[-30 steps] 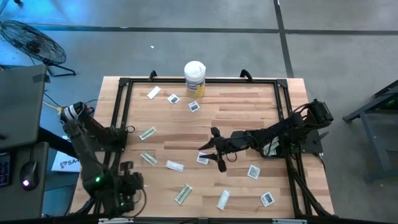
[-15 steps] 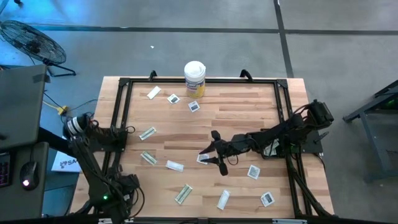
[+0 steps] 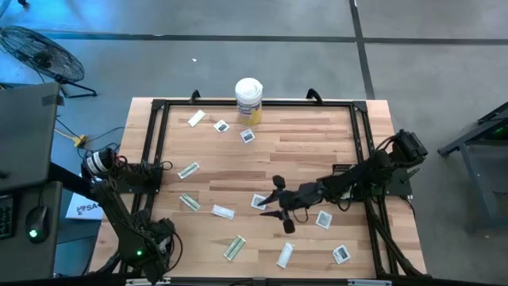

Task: Pick & Place First Aid Supplies
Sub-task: Put the white towelette sachet into the left black bin

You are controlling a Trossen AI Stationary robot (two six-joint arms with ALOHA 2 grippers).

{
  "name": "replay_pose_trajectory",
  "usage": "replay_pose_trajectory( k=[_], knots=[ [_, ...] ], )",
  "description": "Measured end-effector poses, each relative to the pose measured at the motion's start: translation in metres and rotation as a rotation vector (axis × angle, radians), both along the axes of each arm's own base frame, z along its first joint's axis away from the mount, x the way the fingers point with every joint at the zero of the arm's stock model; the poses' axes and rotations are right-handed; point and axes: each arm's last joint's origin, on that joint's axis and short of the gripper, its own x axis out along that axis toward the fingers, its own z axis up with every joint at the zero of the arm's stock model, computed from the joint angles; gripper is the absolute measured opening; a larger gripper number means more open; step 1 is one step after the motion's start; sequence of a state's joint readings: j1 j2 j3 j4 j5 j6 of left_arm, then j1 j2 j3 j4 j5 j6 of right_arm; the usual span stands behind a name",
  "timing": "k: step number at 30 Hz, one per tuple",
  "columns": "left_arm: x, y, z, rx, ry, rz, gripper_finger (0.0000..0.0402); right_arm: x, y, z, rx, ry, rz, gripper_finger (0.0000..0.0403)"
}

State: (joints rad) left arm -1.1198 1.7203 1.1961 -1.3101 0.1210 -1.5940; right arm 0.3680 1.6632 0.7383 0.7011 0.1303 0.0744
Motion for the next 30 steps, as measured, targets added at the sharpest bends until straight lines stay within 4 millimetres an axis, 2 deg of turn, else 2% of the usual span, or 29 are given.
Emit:
replay_pose_trajectory(
  k=[4, 9, 15, 19, 25, 30],
  knots=[
    [0.0, -0.001, 0.0, -0.012, -0.003, -0.019, 0.0007, -0.002, 0.005, -0.015, -0.074, 0.07, -0.053, 0.014],
    [0.0, -0.001, 0.0, -0.024, 0.016, -0.019, 0.0012, 0.002, 0.004, -0.027, -0.068, 0.094, -0.069, 0.014],
    [0.0, -0.001, 0.0, -0.017, 0.002, -0.024, 0.0068, 0.005, 0.004, -0.042, -0.034, 0.202, 0.012, 0.014],
    [0.004, 0.001, 0.0, -0.019, 0.007, -0.01, 0.0108, 0.013, 0.005, -0.053, -0.106, 0.38, -0.068, 0.014],
    [0.003, -0.001, 0.006, -0.044, 0.039, 0.002, 0.0135, 0.026, 0.004, -0.053, -0.187, 0.489, -0.167, 0.014],
    [0.008, -0.01, 0.024, -0.094, -0.01, -0.006, 0.0136, 0.03, -0.01, -0.049, -0.05, 0.547, -0.334, 0.014]
  ],
)
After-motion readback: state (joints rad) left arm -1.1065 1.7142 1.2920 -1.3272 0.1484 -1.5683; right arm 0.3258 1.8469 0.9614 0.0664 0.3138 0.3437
